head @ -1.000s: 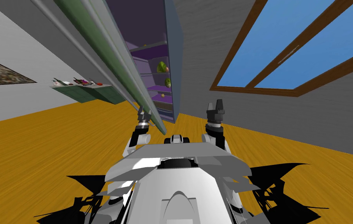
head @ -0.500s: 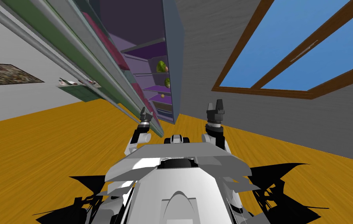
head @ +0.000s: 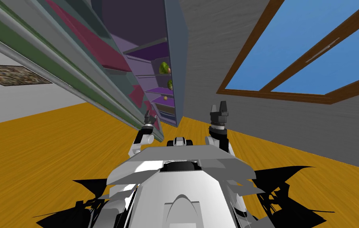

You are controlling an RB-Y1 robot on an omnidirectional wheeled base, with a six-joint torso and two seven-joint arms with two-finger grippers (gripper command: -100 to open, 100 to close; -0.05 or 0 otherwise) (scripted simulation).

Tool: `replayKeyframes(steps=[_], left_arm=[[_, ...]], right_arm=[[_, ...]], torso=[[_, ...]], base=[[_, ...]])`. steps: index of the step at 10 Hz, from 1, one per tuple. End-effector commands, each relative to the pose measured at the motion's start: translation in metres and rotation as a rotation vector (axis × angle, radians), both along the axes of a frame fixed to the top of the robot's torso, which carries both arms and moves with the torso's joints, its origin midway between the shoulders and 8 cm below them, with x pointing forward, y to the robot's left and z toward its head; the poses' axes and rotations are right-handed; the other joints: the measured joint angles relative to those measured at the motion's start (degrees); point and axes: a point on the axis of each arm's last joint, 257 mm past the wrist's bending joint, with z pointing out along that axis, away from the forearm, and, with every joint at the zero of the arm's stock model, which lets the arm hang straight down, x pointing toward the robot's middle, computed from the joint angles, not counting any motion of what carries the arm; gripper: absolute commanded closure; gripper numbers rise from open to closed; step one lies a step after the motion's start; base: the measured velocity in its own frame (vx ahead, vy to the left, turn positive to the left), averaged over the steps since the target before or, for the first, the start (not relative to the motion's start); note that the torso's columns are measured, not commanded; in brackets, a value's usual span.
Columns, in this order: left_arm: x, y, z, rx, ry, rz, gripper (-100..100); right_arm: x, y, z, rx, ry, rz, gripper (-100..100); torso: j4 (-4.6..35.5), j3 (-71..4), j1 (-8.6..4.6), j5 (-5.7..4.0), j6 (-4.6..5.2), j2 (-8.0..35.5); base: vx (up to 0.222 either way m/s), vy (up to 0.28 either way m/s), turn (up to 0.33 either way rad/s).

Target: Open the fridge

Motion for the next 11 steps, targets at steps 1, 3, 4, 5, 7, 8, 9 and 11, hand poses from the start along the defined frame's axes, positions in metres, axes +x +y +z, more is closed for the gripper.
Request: replayKeyframes(steps=[1,3,4,5,7,8,9,11], left_arm=[[0.007,0.002,-0.018,-0.056,0.056,-0.005,-100],[0.012,0.002,-0.031,-0.102,0.096,-0.007,-100],[0.014,0.001,-0.038,-0.128,0.114,-0.008,-100],[0.016,0.0,-0.044,-0.156,0.13,-0.008,-100],[0.019,-0.004,-0.055,-0.217,0.157,-0.006,-100],[0.02,-0.007,-0.06,-0.25,0.166,-0.004,-100],[0.021,-0.011,-0.063,-0.283,0.172,-0.002,-100],[0.022,-0.018,-0.069,-0.345,0.177,0.004,-100]], right_arm=[[0.0,0.0,0.0,0.0,0.0,0.0,0],[0.0,0.0,0.0,0.0,0.0,0.0,0],[0.0,0.0,0.0,0.0,0.0,0.0,0],[0.0,0.0,0.0,0.0,0.0,0.0,0],[0.0,0.0,0.0,0.0,0.0,0.0,0],[0.0,0.0,0.0,0.0,0.0,0.0,0],[0.0,0.0,0.0,0.0,0.0,0.0,0],[0.0,0.0,0.0,0.0,0.0,0.0,0]], torso=[[0.0,0.0,0.0,0.0,0.0,0.0],[0.0,0.0,0.01,0.0,0.0,0.1],[0.0,0.1,-0.01,0.0,0.0,0.1],[0.0,0.1,-0.01,0.0,0.01,0.1],[0.0,0.0,0.06,0.02,0.0,0.1],[0.0,0.0,0.03,0.01,0.01,0.1],[0.0,0.0,0.03,0.01,0.0,0.1],[0.0,0.1,0.02,0.01,0.0,0.1]], base=[[0.08,-0.054,0.057],[0.069,-0.055,0.052],[0.048,-0.061,0.045],[0.051,-0.048,0.041],[0.053,-0.039,0.039],[0.044,-0.032,0.029],[0.034,-0.029,0.028],[0.021,-0.021,0.016]])
